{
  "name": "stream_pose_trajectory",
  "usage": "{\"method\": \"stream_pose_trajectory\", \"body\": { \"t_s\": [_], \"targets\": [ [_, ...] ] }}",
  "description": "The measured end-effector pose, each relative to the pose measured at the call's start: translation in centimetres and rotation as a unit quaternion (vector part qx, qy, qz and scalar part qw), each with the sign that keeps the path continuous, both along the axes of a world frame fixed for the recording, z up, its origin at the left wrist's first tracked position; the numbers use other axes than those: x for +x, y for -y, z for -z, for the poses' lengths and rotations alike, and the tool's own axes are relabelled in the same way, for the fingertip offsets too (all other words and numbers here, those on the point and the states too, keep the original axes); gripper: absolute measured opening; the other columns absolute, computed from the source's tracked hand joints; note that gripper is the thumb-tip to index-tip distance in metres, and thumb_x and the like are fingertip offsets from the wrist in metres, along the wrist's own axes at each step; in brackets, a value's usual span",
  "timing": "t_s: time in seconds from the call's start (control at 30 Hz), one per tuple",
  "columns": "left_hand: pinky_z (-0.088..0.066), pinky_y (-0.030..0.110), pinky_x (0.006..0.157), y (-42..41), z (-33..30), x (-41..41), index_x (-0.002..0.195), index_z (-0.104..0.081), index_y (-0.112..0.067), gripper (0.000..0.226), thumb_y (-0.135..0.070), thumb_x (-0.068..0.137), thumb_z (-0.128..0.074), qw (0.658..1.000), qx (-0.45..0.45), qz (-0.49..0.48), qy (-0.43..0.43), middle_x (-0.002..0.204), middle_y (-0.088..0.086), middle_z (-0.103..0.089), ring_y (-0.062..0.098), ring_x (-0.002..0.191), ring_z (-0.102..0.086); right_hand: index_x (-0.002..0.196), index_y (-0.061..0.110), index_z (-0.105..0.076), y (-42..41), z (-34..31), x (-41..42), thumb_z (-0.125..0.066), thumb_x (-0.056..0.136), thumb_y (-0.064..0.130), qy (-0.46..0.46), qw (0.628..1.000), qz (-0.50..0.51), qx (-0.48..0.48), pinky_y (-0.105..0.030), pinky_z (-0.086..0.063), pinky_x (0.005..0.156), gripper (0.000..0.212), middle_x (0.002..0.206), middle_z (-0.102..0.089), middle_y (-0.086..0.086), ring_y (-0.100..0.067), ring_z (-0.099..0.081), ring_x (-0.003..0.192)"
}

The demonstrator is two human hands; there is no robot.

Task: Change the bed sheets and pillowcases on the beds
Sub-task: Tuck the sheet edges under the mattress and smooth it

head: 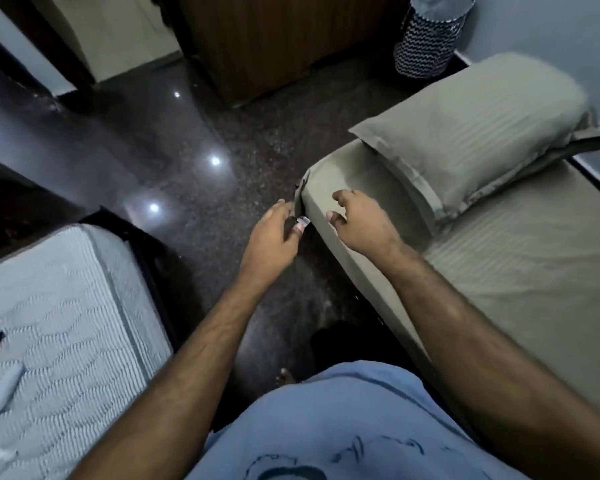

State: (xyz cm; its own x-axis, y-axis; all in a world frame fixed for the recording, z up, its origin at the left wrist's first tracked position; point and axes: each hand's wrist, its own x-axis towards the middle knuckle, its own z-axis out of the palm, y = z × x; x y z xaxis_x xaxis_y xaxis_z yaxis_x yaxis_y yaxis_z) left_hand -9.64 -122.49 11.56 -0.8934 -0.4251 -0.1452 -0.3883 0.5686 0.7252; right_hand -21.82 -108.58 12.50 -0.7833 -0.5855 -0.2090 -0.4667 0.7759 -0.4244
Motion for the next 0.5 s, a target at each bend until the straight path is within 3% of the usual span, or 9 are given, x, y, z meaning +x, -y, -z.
{"method": "stream_pose_trajectory", "body": {
  "t_s": [0.1, 0.2, 0.3, 0.5],
  "targets": [
    [-0.023, 0.018, 0.111, 3.8, 1.0, -5.0, 0.143, -0.051, -0.005, 0.047, -0.015, 0.098, -0.061, 0.999, 0.000, 0.038, 0.010, 0.151, 0.014, -0.048, 0.025, 0.144, -0.040, 0.132, 0.009, -0.057, 3.8, 1.3, -4.8, -0.056, 0.100, 0.029, 0.006, 1.000, 0.025, -0.006, -0.041, -0.048, 0.093, 0.038, 0.127, -0.059, -0.014, -0.033, -0.058, 0.116],
    [-0.026, 0.032, 0.122, 8.1, 1.7, -11.3, 0.148, -0.047, -0.007, 0.051, -0.017, 0.100, -0.059, 0.997, -0.019, 0.070, 0.023, 0.156, 0.013, -0.043, 0.024, 0.146, -0.037, 0.128, 0.009, -0.059, 7.6, 2.6, -10.5, -0.055, 0.100, 0.028, 0.001, 0.999, 0.041, -0.014, -0.040, -0.048, 0.091, 0.034, 0.124, -0.061, -0.012, -0.031, -0.058, 0.114],
    [-0.028, 0.042, 0.122, 11.9, 0.9, -17.6, 0.149, -0.045, -0.009, 0.052, -0.021, 0.101, -0.058, 0.991, -0.034, 0.124, 0.045, 0.158, 0.013, -0.040, 0.025, 0.147, -0.036, 0.126, 0.010, -0.059, 10.8, 2.5, -16.0, -0.055, 0.100, 0.029, 0.006, 0.998, 0.064, -0.014, -0.042, -0.050, 0.093, 0.033, 0.122, -0.061, -0.012, -0.032, -0.059, 0.113],
    [-0.025, 0.033, 0.122, 17.2, 0.1, -26.7, 0.150, -0.045, -0.010, 0.052, -0.023, 0.102, -0.057, 0.984, -0.031, 0.169, 0.049, 0.158, 0.011, -0.039, 0.022, 0.147, -0.035, 0.132, 0.014, -0.057, 15.2, 1.4, -24.3, -0.054, 0.100, 0.032, 0.006, 0.993, 0.120, -0.005, -0.039, -0.048, 0.089, 0.037, 0.124, -0.061, -0.013, -0.034, -0.060, 0.111]
  ]
}}
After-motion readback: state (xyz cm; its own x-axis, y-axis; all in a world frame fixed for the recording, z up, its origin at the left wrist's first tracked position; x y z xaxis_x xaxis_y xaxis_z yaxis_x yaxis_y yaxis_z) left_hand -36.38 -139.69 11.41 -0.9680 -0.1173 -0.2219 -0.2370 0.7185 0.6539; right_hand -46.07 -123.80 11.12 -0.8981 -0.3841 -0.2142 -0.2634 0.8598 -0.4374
